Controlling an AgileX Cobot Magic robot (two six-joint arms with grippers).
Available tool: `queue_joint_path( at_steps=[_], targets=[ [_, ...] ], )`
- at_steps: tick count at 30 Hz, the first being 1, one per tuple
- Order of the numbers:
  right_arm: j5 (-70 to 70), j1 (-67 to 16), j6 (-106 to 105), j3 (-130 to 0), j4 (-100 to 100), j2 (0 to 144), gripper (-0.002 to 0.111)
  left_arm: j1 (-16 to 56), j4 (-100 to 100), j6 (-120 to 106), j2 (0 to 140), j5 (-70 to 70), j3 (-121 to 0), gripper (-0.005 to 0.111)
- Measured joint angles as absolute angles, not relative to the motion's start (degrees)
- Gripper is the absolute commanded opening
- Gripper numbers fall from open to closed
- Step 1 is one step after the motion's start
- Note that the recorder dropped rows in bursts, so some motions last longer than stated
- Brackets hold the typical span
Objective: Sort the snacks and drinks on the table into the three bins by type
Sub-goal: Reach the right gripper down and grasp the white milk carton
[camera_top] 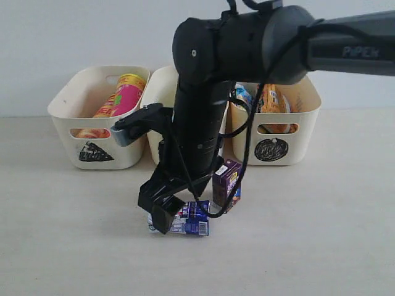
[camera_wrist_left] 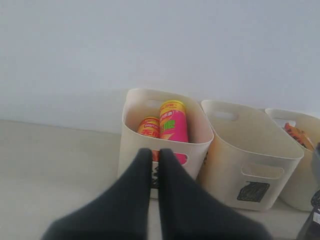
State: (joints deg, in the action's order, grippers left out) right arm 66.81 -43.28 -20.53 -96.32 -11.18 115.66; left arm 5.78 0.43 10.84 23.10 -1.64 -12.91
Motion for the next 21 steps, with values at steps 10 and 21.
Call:
queue_joint_path(
  at_steps=[10,21],
  targets=[
    [64.7,-43.3,-22.3,-104.1,-11.0,125.3,0.084,5.8,0.4,10.8,23.1,-1.6,-12.9,0.004],
    [59.0,-43.3,-23.5,-105.6,-5.8,130.8,0.084,5.8,0.4,10.8,23.1,-1.6,-12.9,0.004]
  ],
)
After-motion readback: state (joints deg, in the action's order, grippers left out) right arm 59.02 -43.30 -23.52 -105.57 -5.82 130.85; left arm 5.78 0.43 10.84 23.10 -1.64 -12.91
